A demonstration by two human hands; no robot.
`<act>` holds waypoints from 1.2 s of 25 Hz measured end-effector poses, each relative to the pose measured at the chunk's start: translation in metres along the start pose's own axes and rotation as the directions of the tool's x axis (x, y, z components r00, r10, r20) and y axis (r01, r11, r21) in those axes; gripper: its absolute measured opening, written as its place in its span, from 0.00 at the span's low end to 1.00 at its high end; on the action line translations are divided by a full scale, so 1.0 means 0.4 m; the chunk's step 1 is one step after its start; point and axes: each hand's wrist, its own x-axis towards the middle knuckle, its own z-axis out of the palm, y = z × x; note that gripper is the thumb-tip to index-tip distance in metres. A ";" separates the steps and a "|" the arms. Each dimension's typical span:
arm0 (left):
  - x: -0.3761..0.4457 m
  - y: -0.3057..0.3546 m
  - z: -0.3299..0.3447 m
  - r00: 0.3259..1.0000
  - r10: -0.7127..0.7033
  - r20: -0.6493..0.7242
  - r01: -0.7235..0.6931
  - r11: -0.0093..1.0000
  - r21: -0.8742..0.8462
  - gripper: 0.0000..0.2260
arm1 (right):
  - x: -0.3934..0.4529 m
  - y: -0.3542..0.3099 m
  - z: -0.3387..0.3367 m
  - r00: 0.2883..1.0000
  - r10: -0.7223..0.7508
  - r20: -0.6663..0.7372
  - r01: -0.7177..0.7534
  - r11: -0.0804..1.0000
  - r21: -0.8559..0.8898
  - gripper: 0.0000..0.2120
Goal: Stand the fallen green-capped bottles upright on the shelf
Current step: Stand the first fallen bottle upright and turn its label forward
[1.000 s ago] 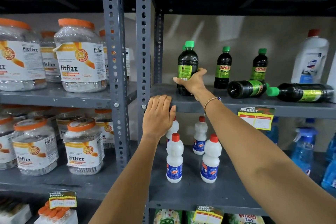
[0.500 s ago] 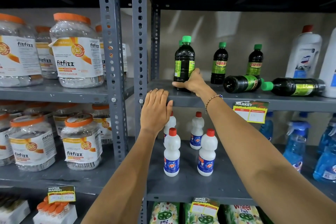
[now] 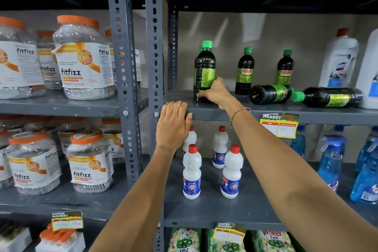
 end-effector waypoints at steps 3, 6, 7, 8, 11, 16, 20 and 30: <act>-0.003 -0.002 0.000 1.000 -0.002 0.010 0.002 1.000 0.003 0.25 | 0.008 0.001 0.007 1.000 -0.013 -0.018 0.011 0.997 -0.075 0.43; -0.001 -0.002 -0.002 1.000 -0.004 0.011 0.004 1.000 0.000 0.25 | 0.015 0.003 0.000 0.996 0.061 0.072 -0.063 0.997 0.036 0.35; -0.003 -0.001 -0.002 1.000 -0.005 0.008 0.005 1.000 0.004 0.25 | 0.013 0.003 -0.001 0.996 0.064 0.067 -0.068 0.996 0.050 0.35; -0.003 0.000 -0.002 1.000 -0.004 0.005 0.004 1.000 0.004 0.25 | 0.011 0.004 -0.002 0.997 0.059 0.047 -0.061 0.997 0.049 0.37; 0.000 -0.001 -0.004 1.000 -0.004 0.014 0.004 1.000 -0.003 0.24 | 0.007 0.003 -0.001 1.000 0.021 0.002 -0.021 0.997 -0.079 0.45; -0.001 -0.001 -0.002 1.000 0.016 -0.018 -0.017 1.000 -0.008 0.18 | -0.003 -0.002 -0.002 1.000 0.026 0.016 -0.026 0.999 -0.023 0.40; -0.002 -0.002 0.000 1.000 0.018 -0.025 -0.018 1.000 -0.016 0.18 | -0.013 -0.005 -0.001 0.997 0.040 0.059 -0.039 0.999 -0.016 0.38; -0.004 0.000 -0.010 1.000 0.015 0.011 -0.014 0.999 -0.052 0.22 | -0.026 -0.007 -0.013 0.999 0.040 0.035 -0.037 0.997 -0.072 0.36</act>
